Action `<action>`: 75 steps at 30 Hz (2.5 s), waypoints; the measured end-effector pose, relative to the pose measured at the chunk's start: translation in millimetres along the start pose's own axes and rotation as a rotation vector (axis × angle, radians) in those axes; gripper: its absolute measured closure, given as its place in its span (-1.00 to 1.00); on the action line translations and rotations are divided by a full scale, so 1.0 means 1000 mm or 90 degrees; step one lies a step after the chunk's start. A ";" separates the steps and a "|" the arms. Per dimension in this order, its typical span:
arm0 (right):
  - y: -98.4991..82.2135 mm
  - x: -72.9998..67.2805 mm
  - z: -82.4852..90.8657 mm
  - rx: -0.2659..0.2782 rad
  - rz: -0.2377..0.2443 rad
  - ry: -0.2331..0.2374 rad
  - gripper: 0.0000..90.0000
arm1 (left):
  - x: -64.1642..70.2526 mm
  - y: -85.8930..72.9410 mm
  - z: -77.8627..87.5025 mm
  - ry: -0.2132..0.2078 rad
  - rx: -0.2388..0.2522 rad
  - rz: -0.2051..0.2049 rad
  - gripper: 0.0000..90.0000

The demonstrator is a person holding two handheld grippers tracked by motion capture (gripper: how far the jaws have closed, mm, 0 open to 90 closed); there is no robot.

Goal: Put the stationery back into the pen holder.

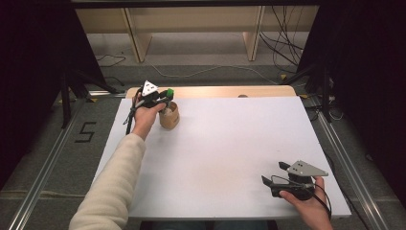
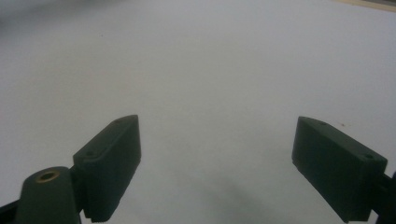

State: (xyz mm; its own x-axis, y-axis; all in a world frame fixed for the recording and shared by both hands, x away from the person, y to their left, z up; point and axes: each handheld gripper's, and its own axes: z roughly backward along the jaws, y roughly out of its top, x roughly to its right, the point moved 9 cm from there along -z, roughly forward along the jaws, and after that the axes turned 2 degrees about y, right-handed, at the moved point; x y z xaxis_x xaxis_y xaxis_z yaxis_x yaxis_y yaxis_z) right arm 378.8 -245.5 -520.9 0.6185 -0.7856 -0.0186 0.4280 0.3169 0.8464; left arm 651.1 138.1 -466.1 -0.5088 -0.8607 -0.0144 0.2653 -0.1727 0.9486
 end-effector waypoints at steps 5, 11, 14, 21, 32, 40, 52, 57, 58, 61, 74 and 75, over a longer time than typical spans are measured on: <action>0.000 0.000 0.000 0.000 0.000 0.000 -0.64 | 0.000 -0.002 0.000 0.000 -0.006 -0.003 0.49; 0.000 0.000 0.000 0.000 0.000 0.000 -0.64 | 0.001 -0.003 -0.001 0.002 -0.011 -0.002 0.49; 0.000 0.000 0.000 0.000 0.000 0.001 -0.64 | 0.001 -0.004 0.000 0.002 -0.014 -0.001 0.49; 0.000 0.000 0.000 -0.001 0.002 0.002 -0.64 | 0.000 -0.008 -0.001 0.001 -0.021 0.004 0.49; 0.000 -0.001 -0.001 -0.003 0.000 0.002 -0.64 | 0.001 -0.012 -0.002 0.001 -0.043 0.001 0.48; 0.000 -0.001 -0.001 -0.003 0.000 0.003 -0.64 | 0.000 -0.015 0.000 -0.003 -0.058 0.007 0.44; -0.001 -0.001 -0.002 -0.004 -0.003 0.004 -0.64 | -0.008 -0.008 0.009 0.016 -0.053 0.018 0.21; -0.001 -0.001 -0.002 -0.004 -0.005 0.003 -0.64 | -0.010 -0.004 0.016 0.026 -0.055 0.034 -0.04; -0.001 -0.001 -0.002 -0.003 -0.005 0.003 -0.64 | -0.011 -0.004 0.018 0.024 -0.058 0.039 -0.07; -0.001 -0.001 -0.002 -0.004 -0.005 0.003 -0.64 | -0.011 -0.004 0.023 0.025 -0.067 0.044 -0.14; -0.001 -0.001 -0.003 -0.005 -0.005 0.004 -0.64 | -0.002 0.001 0.052 0.024 -0.096 0.030 -0.47; -0.001 -0.001 -0.003 -0.005 -0.005 0.005 -0.64 | -0.001 0.001 0.054 0.024 -0.094 0.032 -0.48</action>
State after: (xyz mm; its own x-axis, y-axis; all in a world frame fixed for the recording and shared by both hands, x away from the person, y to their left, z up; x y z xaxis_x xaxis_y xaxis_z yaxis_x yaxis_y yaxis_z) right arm 379.7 -243.0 -523.3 0.6202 -0.7839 -0.0292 0.4378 0.3150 0.8421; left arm 607.3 164.4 -447.6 -0.4616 -0.8869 0.0175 0.4085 -0.1950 0.8917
